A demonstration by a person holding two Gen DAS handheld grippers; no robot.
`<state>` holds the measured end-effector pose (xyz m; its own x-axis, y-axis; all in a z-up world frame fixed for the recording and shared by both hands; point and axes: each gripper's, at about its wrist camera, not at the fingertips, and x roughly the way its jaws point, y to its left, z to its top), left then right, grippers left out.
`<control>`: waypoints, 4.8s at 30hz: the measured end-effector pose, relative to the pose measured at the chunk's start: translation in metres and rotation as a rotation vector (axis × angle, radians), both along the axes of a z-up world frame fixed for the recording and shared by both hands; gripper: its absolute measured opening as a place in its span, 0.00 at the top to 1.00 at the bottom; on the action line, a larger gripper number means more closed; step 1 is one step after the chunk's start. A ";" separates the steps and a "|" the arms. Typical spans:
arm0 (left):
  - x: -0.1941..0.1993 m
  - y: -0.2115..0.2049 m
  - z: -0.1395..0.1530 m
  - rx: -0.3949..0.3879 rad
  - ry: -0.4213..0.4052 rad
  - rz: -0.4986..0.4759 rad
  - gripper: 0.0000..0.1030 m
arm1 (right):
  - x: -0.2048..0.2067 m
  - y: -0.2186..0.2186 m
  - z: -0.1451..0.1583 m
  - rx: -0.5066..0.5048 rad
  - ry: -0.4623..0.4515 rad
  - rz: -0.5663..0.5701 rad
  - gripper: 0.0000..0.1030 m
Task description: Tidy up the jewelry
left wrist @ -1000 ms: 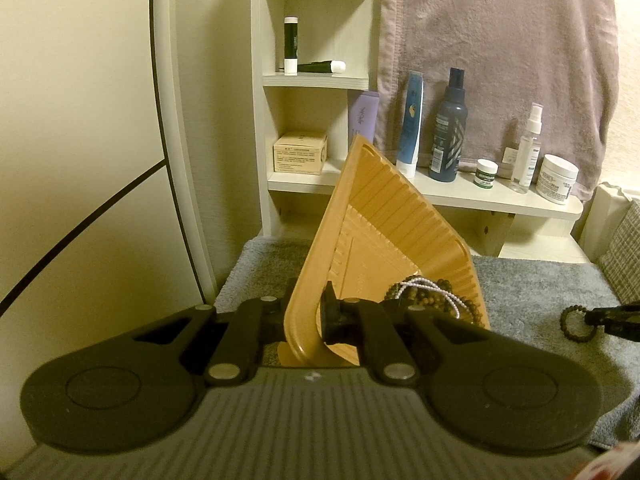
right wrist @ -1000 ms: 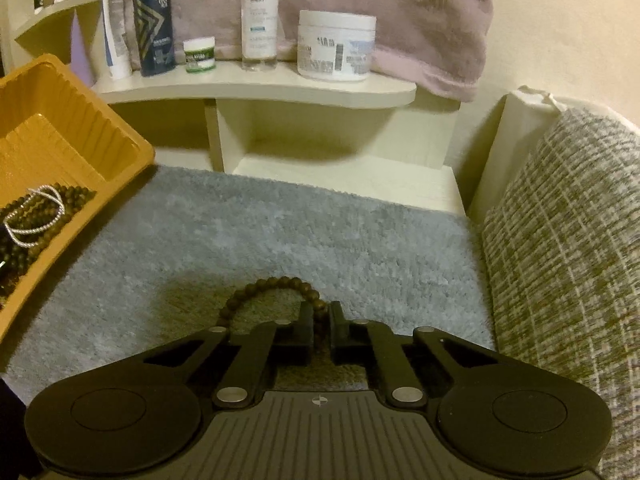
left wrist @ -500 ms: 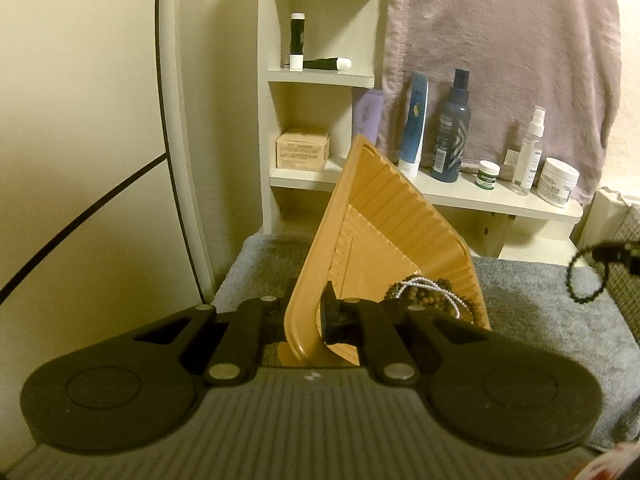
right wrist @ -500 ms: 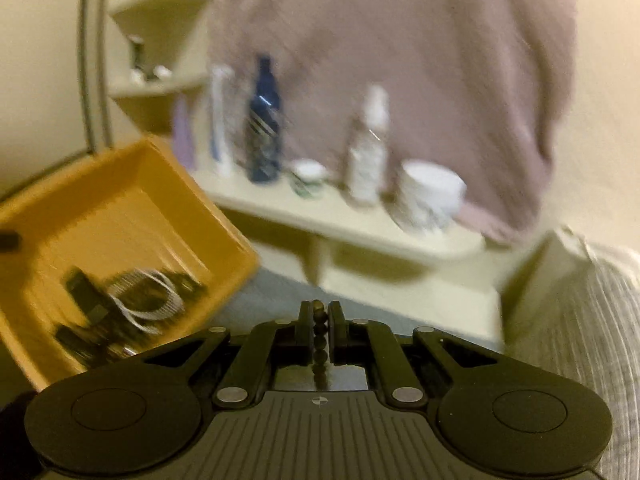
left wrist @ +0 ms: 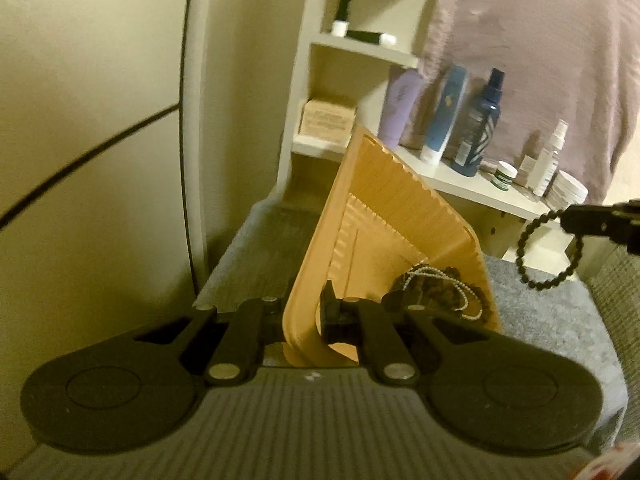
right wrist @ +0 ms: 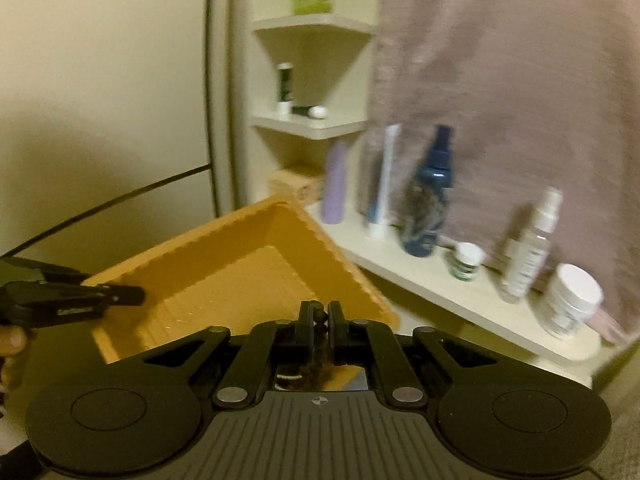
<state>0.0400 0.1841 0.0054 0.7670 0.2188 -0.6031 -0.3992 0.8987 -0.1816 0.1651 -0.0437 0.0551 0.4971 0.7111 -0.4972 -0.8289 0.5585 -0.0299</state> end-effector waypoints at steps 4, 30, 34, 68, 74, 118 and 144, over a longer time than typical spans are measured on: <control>-0.001 0.011 -0.009 -0.037 0.012 0.011 0.93 | -0.006 0.020 -0.004 -0.020 0.009 0.050 0.94; -0.019 0.053 -0.038 -0.131 0.017 0.062 0.65 | 0.024 0.077 -0.059 -0.111 0.171 0.026 0.93; -0.023 0.057 -0.035 -0.125 0.008 0.073 0.64 | 0.026 0.081 -0.061 -0.106 0.192 0.025 0.93; -0.050 -0.006 -0.006 0.110 0.034 -0.062 0.01 | -0.032 -0.031 -0.046 0.095 0.348 -0.271 0.28; -0.055 -0.030 -0.003 0.114 0.067 -0.122 0.00 | -0.057 -0.044 -0.048 0.051 0.351 -0.344 0.27; -0.073 -0.129 0.010 0.177 0.114 -0.237 0.00 | -0.123 -0.106 -0.049 0.031 0.340 -0.515 0.27; -0.074 -0.129 0.010 0.174 0.111 -0.239 0.00 | -0.123 -0.107 -0.049 0.030 0.339 -0.514 0.27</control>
